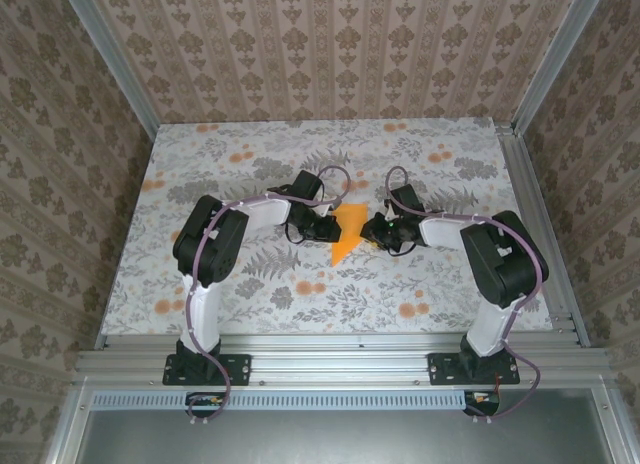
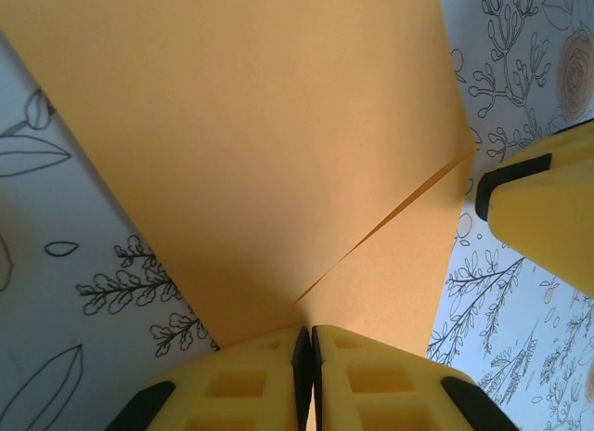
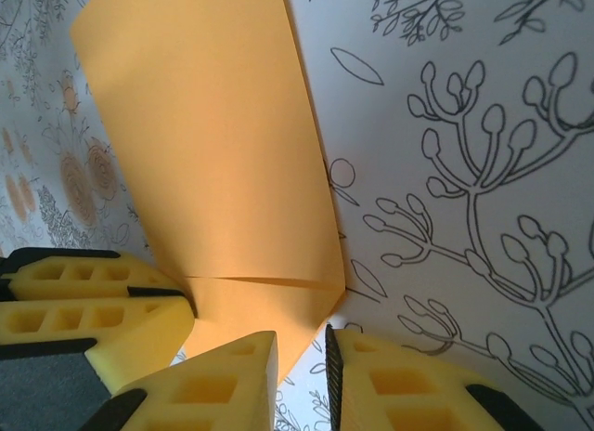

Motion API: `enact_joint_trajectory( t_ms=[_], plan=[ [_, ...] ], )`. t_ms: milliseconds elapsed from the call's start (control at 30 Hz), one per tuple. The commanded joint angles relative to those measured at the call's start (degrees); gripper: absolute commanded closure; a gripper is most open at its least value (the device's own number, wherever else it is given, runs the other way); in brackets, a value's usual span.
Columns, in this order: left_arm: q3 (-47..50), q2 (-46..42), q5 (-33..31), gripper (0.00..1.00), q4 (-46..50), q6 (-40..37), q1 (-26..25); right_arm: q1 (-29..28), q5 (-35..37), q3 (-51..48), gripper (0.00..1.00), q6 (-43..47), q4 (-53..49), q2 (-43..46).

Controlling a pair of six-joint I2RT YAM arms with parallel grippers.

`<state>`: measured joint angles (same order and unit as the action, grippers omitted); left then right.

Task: Fold a paper plane with a square sheet of paper (pick it up from the middle)
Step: Third fold the triangle at the center of the table.

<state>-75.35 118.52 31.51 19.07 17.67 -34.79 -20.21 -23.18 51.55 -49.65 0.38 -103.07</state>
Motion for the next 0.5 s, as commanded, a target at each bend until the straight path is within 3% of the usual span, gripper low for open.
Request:
enact_joint_trajectory(
  t_ms=[0,467],
  plan=[
    [2.7,4.6,-5.7,0.86,3.5,-2.0,0.4,-0.4,-1.0,1.6,0.76,-0.6,-0.3,-1.4],
    [3.1,4.7,-5.6,0.86,3.5,-2.2,0.4,-0.5,-2.4,2.1,0.77,-1.3,1.2,-1.3]
  ],
)
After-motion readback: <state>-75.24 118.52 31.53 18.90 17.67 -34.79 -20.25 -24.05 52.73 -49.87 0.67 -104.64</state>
